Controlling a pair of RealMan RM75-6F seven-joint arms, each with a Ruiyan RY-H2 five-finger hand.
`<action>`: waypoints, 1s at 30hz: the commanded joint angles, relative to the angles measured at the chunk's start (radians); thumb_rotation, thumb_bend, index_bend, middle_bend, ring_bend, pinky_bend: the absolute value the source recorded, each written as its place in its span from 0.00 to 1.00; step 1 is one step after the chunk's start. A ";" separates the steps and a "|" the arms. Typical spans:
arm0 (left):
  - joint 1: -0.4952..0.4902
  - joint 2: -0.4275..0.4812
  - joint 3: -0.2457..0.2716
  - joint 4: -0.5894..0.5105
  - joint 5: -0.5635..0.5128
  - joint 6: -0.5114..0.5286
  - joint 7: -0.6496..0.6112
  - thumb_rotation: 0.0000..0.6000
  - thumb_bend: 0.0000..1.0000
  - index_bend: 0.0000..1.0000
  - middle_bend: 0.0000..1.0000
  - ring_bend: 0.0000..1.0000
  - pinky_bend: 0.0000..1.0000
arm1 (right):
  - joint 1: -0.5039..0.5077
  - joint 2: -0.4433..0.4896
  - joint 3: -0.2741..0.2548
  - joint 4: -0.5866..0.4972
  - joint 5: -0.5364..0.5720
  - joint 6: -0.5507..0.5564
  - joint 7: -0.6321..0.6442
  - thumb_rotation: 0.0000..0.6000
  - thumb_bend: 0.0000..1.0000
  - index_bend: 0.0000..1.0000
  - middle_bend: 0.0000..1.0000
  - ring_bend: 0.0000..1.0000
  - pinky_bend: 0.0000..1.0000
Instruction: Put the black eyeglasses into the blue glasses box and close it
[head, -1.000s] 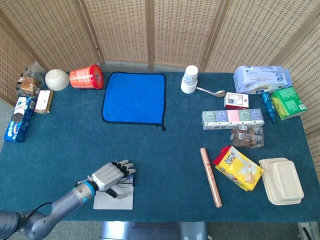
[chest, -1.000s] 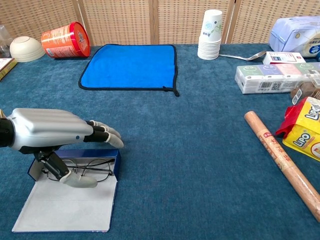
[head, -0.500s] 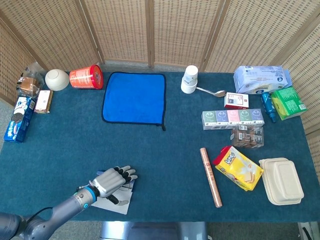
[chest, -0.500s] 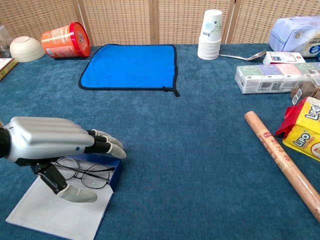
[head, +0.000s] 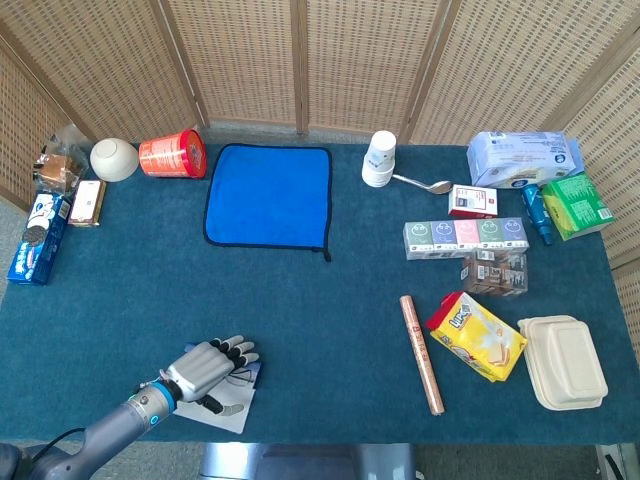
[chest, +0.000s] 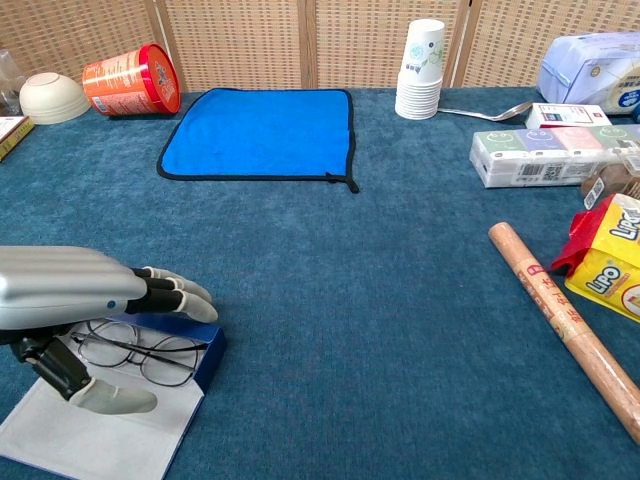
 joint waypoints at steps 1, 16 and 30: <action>0.015 0.010 0.008 -0.007 0.014 0.008 -0.019 0.34 0.21 0.09 0.05 0.00 0.19 | 0.001 -0.001 0.000 0.003 -0.001 -0.001 0.002 0.69 0.43 0.15 0.29 0.23 0.24; 0.056 0.021 0.022 -0.022 0.044 0.022 -0.054 0.34 0.21 0.09 0.04 0.00 0.19 | 0.007 -0.002 0.001 0.012 0.000 -0.009 0.014 0.69 0.43 0.15 0.29 0.23 0.24; 0.096 0.032 0.041 -0.055 0.067 0.049 -0.054 0.34 0.21 0.09 0.04 0.00 0.20 | 0.015 -0.009 0.001 0.038 0.004 -0.022 0.042 0.69 0.43 0.15 0.29 0.23 0.24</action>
